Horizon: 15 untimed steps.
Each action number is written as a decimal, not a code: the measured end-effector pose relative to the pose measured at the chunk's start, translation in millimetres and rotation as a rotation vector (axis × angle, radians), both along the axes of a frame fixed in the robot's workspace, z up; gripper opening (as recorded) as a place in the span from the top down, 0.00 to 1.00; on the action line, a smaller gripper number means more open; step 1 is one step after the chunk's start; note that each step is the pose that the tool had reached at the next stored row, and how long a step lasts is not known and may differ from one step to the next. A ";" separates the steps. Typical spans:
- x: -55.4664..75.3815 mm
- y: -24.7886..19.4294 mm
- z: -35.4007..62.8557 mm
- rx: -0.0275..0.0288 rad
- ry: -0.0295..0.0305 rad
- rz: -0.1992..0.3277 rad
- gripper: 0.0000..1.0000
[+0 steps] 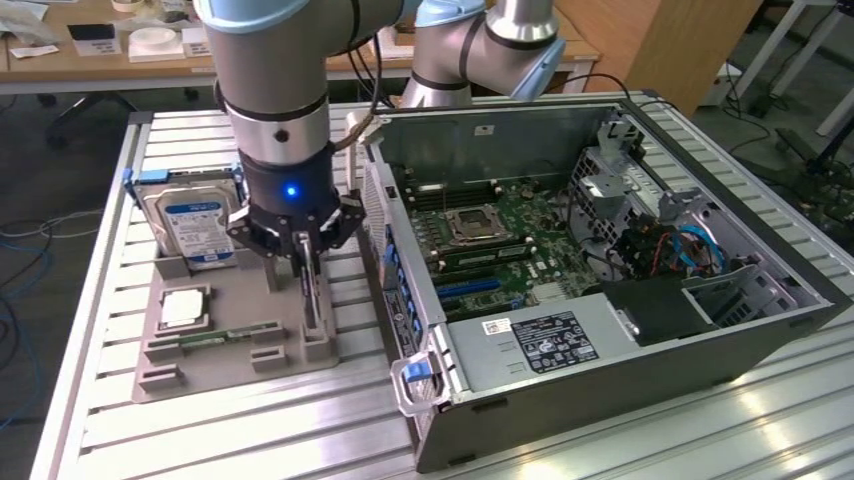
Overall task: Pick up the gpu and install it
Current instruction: 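Pick up the gpu and move the gpu toward the slot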
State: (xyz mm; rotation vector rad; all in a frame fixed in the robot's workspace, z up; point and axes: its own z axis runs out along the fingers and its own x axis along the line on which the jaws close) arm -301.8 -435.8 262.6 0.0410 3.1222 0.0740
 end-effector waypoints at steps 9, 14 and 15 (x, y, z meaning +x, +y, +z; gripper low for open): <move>0.0 0.0 63.6 -0.0001 0.0001 0.000 0.73; 0.0 0.0 91.5 -0.0001 0.0001 0.000 0.73; 0.0 0.0 93.5 -0.0001 0.0001 0.000 0.73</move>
